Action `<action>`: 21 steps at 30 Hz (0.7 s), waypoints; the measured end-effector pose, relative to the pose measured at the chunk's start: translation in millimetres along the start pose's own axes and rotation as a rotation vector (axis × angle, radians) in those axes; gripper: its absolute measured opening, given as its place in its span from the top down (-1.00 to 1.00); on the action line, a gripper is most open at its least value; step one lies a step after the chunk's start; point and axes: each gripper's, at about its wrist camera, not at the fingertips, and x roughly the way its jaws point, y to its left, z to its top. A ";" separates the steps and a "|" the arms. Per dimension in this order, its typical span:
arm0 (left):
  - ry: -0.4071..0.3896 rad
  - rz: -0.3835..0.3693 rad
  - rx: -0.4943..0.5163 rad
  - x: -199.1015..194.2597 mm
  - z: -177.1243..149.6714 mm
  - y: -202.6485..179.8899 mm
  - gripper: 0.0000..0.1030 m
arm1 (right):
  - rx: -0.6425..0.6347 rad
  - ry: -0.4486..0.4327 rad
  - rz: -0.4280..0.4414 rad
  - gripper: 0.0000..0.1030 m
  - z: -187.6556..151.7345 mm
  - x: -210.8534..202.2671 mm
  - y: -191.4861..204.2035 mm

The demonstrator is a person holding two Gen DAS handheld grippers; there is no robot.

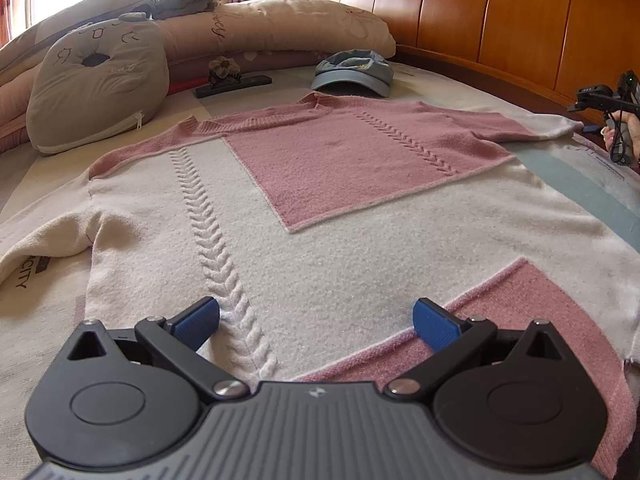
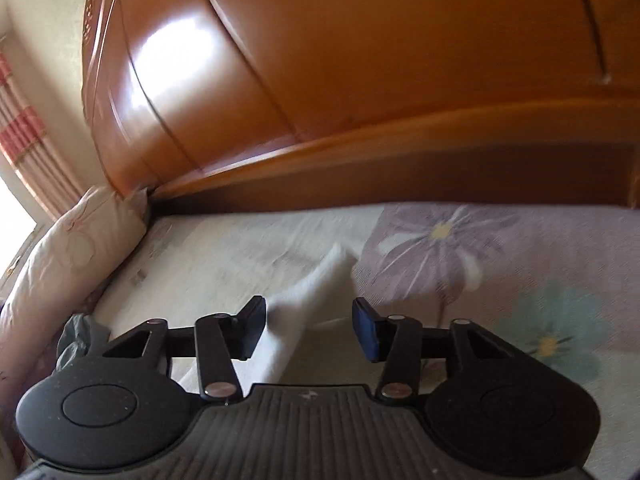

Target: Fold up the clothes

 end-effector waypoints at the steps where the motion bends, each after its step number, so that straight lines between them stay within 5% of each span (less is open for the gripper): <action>1: 0.000 0.000 0.002 -0.3 0.1 -0.9 -0.99 | 0.011 -0.017 0.009 -0.08 5.4 -7.1 -1.8; 4: 0.002 0.002 0.008 0.1 0.3 -4.1 -0.98 | 0.011 -0.030 0.068 -0.20 19.2 -20.1 1.4; 6: 0.006 0.006 0.015 1.9 0.2 -6.5 -0.99 | -0.009 0.015 0.138 -0.46 21.5 -17.7 10.9; 8: 0.006 0.011 0.022 2.3 -0.1 -8.1 -0.99 | -0.016 0.064 0.170 -0.46 19.1 -9.6 21.4; 12: 0.004 0.007 0.012 4.5 0.3 -6.7 -0.99 | -0.031 0.138 0.013 -0.47 2.1 0.9 25.5; 15: 0.000 0.012 0.014 5.8 0.2 -7.6 -0.99 | 0.038 0.184 0.114 -0.47 -11.6 10.9 7.4; 21: 0.005 0.024 0.014 9.8 3.0 -8.2 -0.99 | 0.123 0.105 0.296 -0.57 -9.3 37.9 -7.1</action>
